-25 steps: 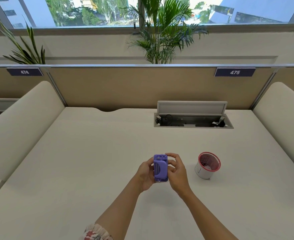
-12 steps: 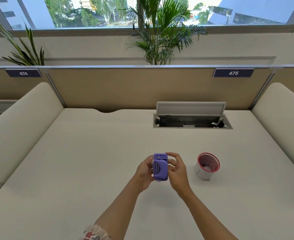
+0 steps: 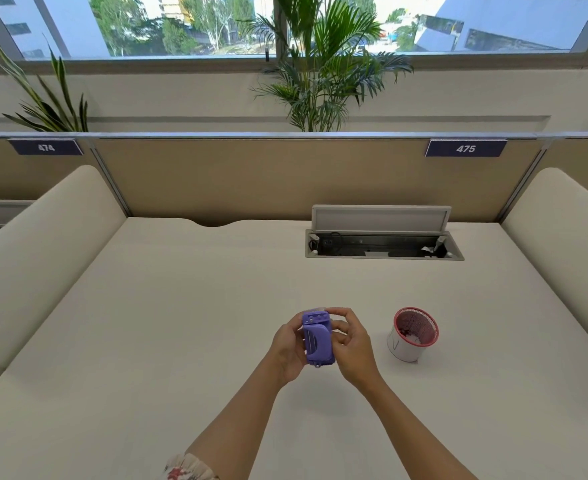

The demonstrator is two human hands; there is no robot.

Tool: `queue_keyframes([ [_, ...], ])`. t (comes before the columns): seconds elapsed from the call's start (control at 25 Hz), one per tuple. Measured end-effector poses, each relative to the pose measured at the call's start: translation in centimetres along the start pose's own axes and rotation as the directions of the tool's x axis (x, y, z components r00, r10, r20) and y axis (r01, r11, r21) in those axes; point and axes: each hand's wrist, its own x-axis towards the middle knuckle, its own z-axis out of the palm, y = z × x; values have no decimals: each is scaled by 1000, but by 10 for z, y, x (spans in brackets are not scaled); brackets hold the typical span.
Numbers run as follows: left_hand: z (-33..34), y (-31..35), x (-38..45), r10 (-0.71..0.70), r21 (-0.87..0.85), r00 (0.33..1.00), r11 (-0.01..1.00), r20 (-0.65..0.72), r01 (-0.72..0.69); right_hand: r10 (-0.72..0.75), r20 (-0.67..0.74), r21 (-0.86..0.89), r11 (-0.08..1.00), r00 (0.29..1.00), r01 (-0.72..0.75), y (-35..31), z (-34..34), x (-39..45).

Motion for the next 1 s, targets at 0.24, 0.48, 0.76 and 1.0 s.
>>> queue_keyframes([
  [0.24, -3, 2, -1, 26, 68, 998, 997, -53, -22, -1, -12, 13, 1000, 1000, 1, -2, -2, 2],
  [0.48, -2, 0, -1, 16, 98, 998, 995, -54, -10, -12, -38, -2, 1000, 999, 12, -6, -3, 10],
  [0.76, 2, 3, -1, -31, 30, 999, 999, -44, 32, -16, -41, -17, 1000, 999, 15, 0, -3, 6],
  [1.0, 4, 3, -1, -21, 18, 999, 1000, -43, 22, -80, -105, -119, 991, 991, 68, 1, -1, 1],
])
